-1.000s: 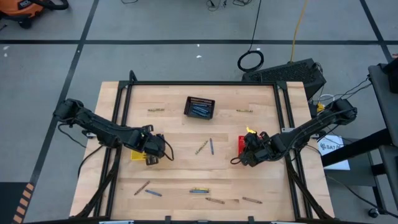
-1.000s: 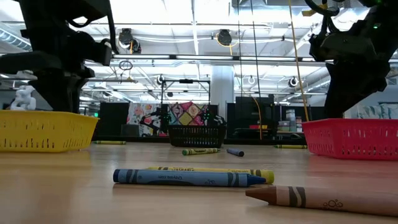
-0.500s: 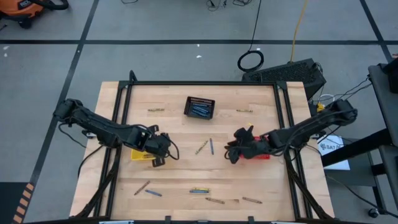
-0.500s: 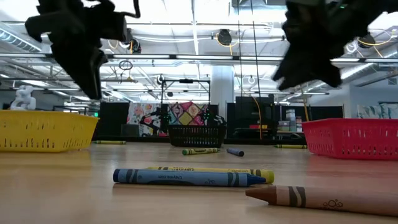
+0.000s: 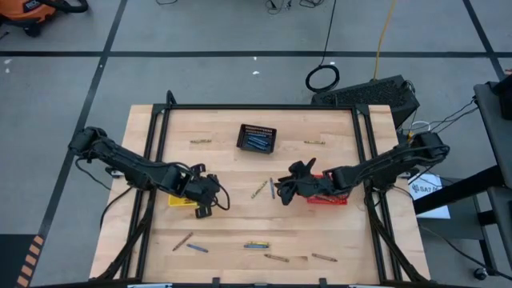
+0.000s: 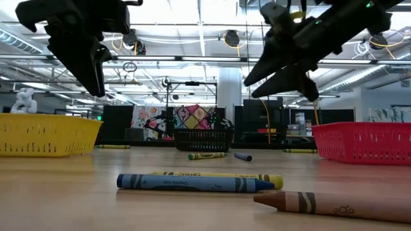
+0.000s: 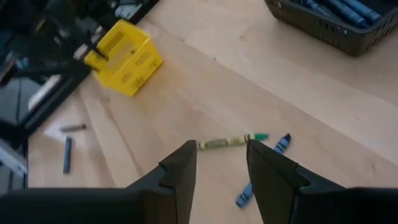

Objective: Sort crayons
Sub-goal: Put the blue crayon into the black bin

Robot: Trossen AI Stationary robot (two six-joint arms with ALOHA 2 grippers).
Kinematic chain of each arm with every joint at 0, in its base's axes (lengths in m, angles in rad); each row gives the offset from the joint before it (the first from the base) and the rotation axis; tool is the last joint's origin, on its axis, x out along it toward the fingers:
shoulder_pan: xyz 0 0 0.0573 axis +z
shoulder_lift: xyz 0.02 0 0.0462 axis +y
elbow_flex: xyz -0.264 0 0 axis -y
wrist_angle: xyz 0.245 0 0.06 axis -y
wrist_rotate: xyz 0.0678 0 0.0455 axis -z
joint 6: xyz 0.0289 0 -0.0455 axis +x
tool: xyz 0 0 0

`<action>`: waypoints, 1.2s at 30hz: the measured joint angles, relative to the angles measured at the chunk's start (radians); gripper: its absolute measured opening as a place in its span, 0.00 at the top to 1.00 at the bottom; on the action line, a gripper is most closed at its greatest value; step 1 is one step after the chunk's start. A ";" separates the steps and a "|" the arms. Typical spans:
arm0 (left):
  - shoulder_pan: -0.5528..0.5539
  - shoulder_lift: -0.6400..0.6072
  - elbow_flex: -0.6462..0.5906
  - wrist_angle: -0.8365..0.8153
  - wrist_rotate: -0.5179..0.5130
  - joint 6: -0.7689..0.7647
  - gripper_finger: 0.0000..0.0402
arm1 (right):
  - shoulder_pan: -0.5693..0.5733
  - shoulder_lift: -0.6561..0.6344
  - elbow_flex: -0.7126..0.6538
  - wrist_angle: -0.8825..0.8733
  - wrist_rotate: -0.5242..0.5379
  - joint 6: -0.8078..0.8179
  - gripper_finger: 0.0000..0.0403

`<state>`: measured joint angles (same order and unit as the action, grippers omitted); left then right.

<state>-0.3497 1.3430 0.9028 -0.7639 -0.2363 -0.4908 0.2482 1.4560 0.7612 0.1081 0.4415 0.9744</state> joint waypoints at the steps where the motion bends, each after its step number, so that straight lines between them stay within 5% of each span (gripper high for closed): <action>1: -0.001 0.000 0.000 0.000 0.000 0.000 0.80 | -0.008 0.010 0.000 0.013 -0.001 0.016 0.68; 8: -0.001 0.000 0.000 0.000 0.000 0.000 0.80 | -0.060 0.063 0.040 0.014 -0.137 0.029 0.67; 13: -0.001 0.000 0.000 0.000 0.000 0.001 0.80 | -0.080 0.082 0.182 -0.195 -0.203 -0.040 0.67; 19: -0.001 0.000 0.000 0.005 0.000 0.001 0.80 | -0.091 0.131 0.351 -0.512 -0.179 -0.008 0.67; 36: -0.004 0.000 -0.001 0.015 -0.001 0.008 0.80 | -0.106 0.401 0.493 -0.603 -0.182 0.043 0.67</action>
<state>-0.3538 1.3434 0.9020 -0.7486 -0.2371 -0.4832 0.1425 1.8568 1.2539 -0.4951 0.2598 1.0170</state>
